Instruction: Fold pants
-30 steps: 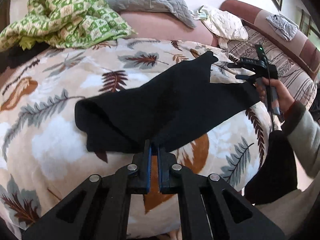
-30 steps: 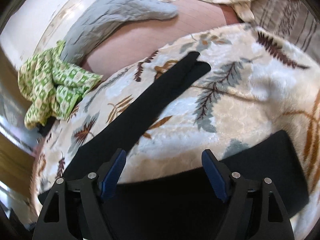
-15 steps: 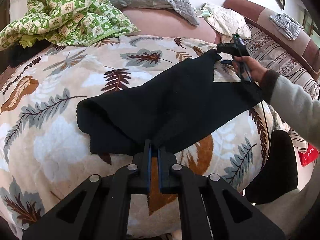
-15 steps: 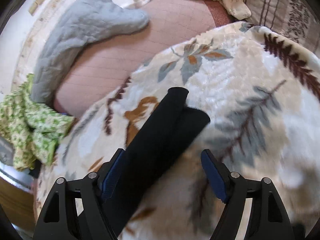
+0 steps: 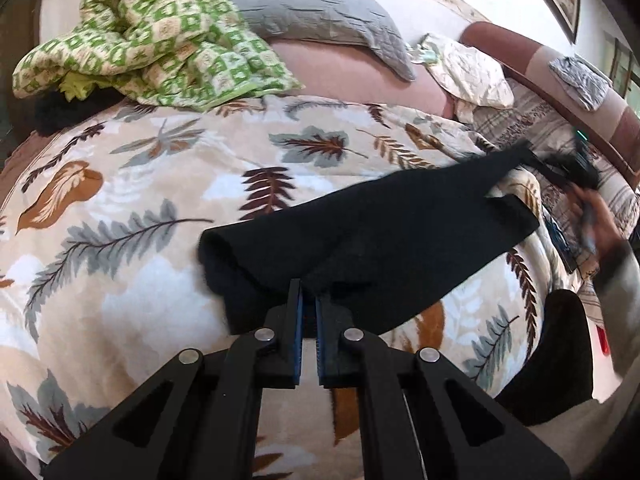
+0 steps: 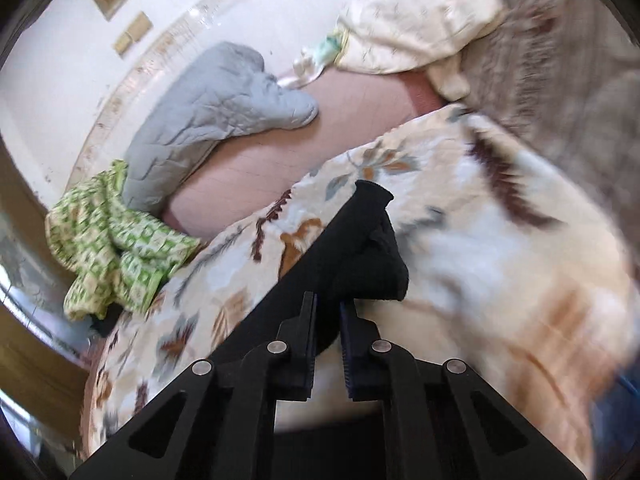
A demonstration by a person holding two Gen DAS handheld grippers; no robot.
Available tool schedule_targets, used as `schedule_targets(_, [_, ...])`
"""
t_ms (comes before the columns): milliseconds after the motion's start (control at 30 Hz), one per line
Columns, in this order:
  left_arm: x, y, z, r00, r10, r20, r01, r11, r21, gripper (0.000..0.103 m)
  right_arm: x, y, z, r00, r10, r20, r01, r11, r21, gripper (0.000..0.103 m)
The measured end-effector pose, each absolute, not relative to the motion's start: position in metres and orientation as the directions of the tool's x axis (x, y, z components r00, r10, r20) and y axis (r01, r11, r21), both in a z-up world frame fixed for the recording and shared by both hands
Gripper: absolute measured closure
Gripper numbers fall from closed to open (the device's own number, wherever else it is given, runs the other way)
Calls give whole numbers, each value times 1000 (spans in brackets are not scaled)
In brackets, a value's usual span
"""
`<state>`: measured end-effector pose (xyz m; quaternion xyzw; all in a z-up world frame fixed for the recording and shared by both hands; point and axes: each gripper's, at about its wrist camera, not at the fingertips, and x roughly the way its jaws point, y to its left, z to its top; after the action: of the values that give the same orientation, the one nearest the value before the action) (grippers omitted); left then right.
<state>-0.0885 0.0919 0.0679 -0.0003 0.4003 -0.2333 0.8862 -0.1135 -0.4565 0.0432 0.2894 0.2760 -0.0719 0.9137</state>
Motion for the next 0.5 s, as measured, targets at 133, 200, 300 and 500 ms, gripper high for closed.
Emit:
schedule_targets(133, [-83, 101, 53, 563, -394, -726, 372, 906, -203, 100, -158, -454, 1, 754, 56, -655, 345, 814, 467, 94])
schedule_targets(200, [-81, 101, 48, 563, -387, -730, 358, 910, -206, 100, -159, -457, -24, 668, 5, -744, 429, 814, 391, 100])
schedule_targets(300, [-83, 101, 52, 574, -386, -722, 350, 913, -210, 100, -166, -457, -29, 672, 18, -740, 429, 806, 409, 103])
schedule_targets(500, [-82, 96, 61, 593, -368, -716, 360, 917, -173, 100, -173, -458, -12, 728, 54, -683, 388, 789, 476, 93])
